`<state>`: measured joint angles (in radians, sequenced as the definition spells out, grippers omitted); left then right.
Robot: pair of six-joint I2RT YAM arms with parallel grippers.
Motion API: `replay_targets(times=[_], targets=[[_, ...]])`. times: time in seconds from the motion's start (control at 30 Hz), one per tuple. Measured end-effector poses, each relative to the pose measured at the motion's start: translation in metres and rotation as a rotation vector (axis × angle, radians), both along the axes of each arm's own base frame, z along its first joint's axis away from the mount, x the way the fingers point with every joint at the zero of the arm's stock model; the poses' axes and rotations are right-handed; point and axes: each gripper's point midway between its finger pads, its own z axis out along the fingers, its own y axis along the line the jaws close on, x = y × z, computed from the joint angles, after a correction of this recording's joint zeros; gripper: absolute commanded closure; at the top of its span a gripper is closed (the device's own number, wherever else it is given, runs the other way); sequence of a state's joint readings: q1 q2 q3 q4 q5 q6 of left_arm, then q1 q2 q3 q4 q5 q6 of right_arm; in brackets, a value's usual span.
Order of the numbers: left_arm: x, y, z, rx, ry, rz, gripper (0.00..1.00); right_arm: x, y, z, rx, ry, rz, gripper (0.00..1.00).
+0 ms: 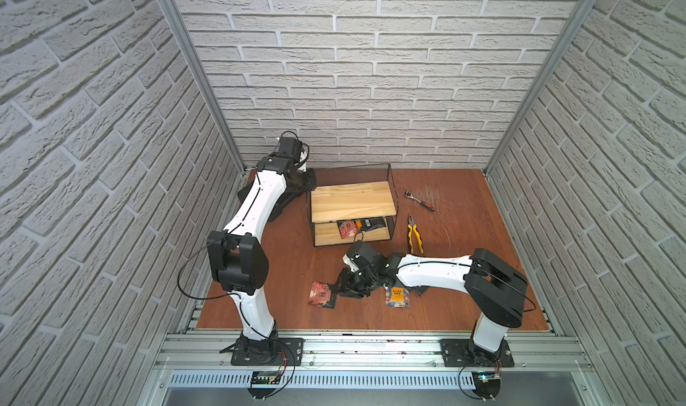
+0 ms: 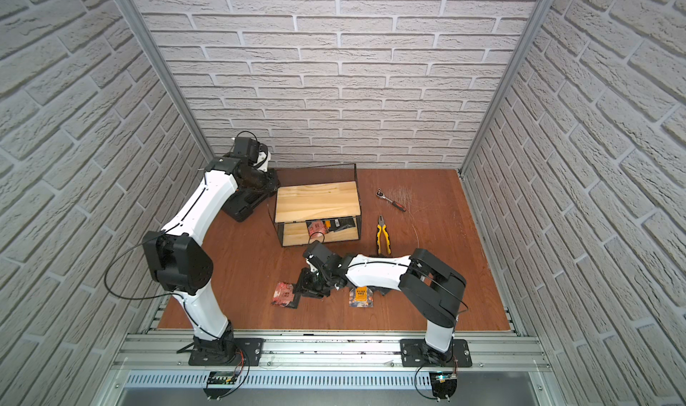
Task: Remove the tea bags from the shelf
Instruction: Place the tea bag at the center of the board, then pick up the tea bag from the shelf.
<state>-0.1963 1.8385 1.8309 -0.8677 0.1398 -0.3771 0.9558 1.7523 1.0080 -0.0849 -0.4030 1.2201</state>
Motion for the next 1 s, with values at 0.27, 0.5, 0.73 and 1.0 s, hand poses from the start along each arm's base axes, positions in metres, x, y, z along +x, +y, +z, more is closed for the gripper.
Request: replay_targets(times=[0.27,0.5,0.73,1.0], targets=[[0.0,0.0,0.0,0.002,-0.001,-0.004,0.67,0.056,-0.03,0.015,0.086,-0.147,-0.375,0.88],[0.0,0.0,0.0,0.006,-0.003,-0.012,0.67,0.125,-0.033,0.002,0.174,-0.294,-0.734,0.87],[0.0,0.002,0.0,0.009,-0.005,-0.017,0.67,0.177,-0.033,0.011,0.254,-0.415,-0.967,0.85],[0.0,0.002,0.0,0.018,-0.009,-0.029,0.68,0.21,-0.03,0.011,0.302,-0.448,-1.111,0.83]])
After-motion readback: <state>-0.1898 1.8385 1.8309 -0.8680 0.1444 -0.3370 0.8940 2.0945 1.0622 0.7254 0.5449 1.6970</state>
